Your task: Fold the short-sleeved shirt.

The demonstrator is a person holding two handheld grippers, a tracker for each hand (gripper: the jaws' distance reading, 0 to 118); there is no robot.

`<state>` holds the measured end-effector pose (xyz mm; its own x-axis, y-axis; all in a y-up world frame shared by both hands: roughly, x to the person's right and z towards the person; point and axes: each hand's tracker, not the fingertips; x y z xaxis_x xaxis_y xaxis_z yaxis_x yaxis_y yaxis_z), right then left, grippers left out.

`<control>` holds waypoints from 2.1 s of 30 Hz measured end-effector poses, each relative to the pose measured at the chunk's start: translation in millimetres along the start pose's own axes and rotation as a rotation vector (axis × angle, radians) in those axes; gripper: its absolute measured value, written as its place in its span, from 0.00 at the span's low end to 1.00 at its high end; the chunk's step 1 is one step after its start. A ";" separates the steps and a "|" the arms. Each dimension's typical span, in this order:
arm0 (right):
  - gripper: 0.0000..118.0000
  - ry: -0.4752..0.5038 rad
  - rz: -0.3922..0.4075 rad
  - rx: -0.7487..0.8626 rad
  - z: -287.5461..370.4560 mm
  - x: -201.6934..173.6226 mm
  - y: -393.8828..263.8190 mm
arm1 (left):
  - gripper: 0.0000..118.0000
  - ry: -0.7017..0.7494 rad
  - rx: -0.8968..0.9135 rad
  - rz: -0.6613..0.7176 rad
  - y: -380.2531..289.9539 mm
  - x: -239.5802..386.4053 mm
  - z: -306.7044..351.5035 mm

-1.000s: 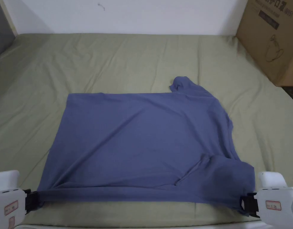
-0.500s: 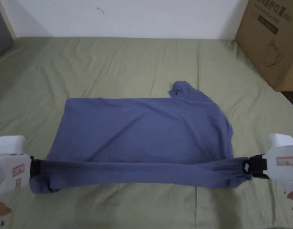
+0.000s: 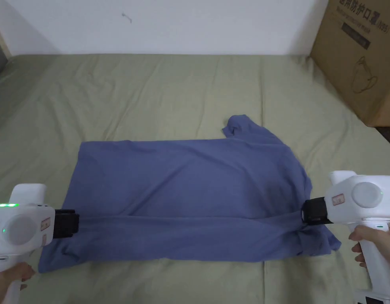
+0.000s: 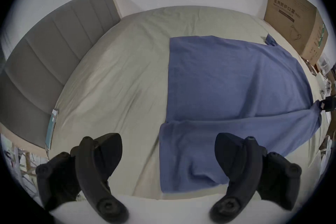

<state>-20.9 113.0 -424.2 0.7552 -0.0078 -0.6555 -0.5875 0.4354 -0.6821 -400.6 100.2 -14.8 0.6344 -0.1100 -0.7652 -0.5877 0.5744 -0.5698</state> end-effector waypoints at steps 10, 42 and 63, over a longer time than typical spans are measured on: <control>0.00 0.152 -0.154 0.142 48.7 11.9 -59.9 | 0.00 -0.168 0.000 0.124 -65.3 -29.6 43.6; 0.13 0.166 -0.158 0.028 -14.6 20.8 -62.5 | 0.04 -0.127 -0.106 0.084 -46.5 -1.9 5.9; 0.00 0.183 -0.144 0.029 59.7 44.5 -124.7 | 0.04 -0.109 -0.096 0.021 -78.1 -27.5 60.4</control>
<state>103.3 112.1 -349.0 0.7635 -0.2340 -0.6018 -0.4669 0.4438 -0.7649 -341.8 107.4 68.9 0.6692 -0.0068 -0.7431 -0.6436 0.4947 -0.5841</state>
